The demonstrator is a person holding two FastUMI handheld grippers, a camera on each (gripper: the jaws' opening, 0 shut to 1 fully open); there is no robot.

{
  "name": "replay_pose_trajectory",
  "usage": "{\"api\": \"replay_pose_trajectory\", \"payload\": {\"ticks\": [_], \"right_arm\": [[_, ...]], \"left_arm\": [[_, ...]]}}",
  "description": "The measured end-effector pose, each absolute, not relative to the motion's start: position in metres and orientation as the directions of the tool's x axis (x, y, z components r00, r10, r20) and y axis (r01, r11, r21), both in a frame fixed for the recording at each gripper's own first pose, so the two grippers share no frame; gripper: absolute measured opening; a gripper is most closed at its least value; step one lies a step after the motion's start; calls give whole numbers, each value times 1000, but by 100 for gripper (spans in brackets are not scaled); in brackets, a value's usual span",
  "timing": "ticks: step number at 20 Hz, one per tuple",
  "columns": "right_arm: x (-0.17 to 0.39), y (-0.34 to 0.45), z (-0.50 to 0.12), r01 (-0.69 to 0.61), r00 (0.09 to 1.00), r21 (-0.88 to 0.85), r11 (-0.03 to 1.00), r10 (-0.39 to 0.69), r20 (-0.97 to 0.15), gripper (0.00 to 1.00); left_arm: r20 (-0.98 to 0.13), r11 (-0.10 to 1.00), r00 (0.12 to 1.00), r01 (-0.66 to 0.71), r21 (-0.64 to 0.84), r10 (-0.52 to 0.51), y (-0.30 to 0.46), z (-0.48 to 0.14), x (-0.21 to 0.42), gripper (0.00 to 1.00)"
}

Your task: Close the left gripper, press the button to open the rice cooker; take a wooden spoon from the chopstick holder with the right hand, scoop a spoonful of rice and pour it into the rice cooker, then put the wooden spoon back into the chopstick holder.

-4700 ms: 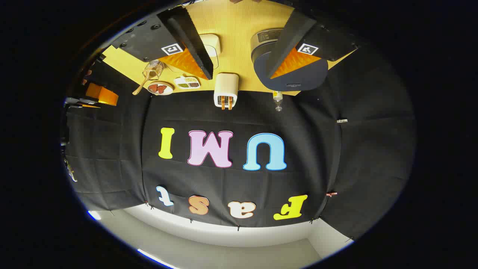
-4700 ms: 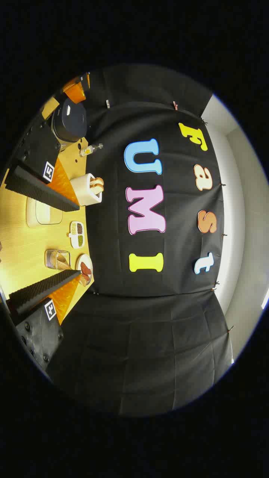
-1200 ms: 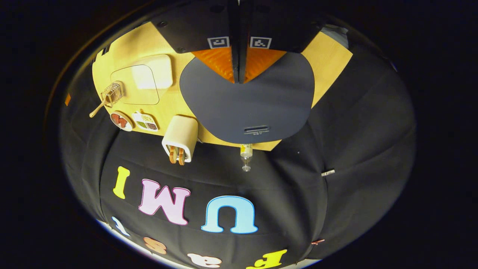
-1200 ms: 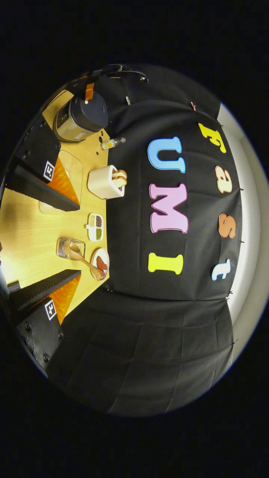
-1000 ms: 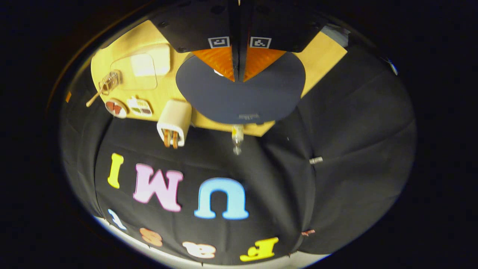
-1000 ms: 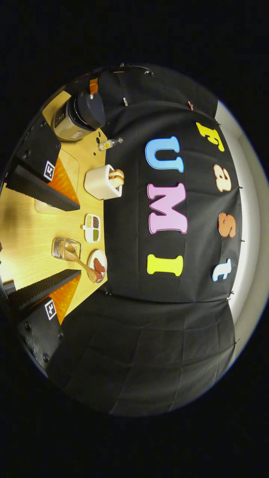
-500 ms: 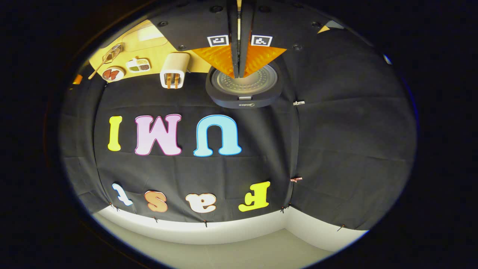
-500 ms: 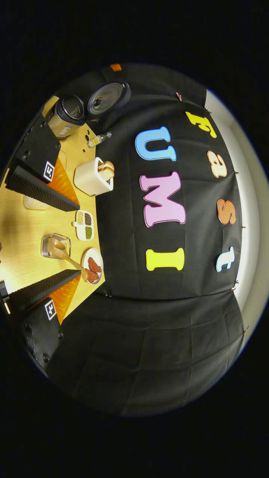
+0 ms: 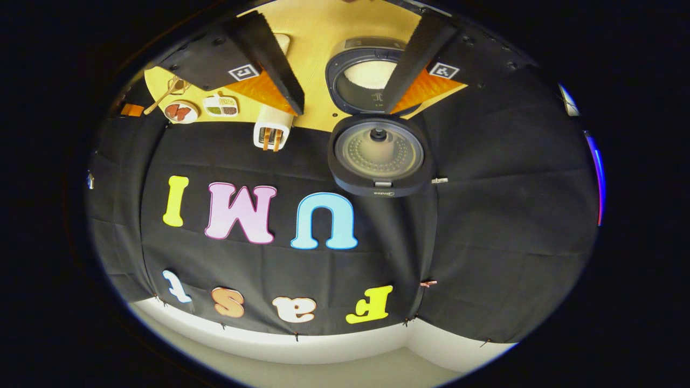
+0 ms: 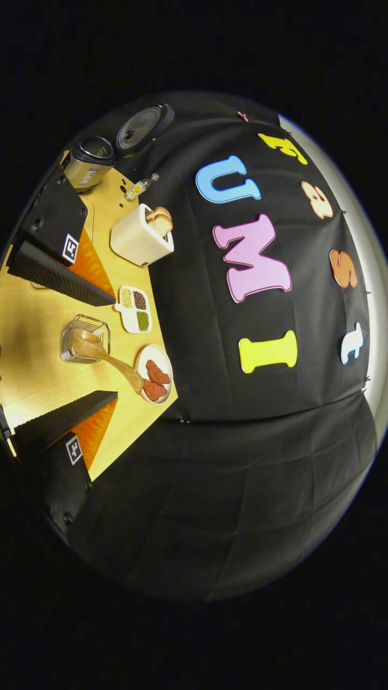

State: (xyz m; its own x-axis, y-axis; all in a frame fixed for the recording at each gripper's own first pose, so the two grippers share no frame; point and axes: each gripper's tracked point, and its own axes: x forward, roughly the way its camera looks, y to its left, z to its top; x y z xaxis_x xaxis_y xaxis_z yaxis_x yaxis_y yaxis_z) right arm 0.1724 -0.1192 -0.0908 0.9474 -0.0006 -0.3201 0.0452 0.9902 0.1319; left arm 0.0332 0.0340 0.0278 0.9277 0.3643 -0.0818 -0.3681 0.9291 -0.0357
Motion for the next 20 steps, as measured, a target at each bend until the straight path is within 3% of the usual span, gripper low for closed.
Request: {"api": "replay_pose_trajectory", "payload": {"ticks": [15,18,19,20], "right_arm": [[277,-128,-185,106,868,313,944,65,-491,99],[288,-125,-197,110,857,323,940,74,-510,95],[291,-124,-196,114,859,332,936,75,-506,91],[294,-124,-194,122,863,343,932,71,-501,80]], "left_arm": [[-331,819,808,-555,-149,487,-15,-68,1,95],[-362,816,799,-559,-150,481,-17,-80,2,95],[-373,819,799,-554,-149,472,-24,-87,2,95],[-383,823,799,-548,-148,463,-32,-91,3,95]]}}
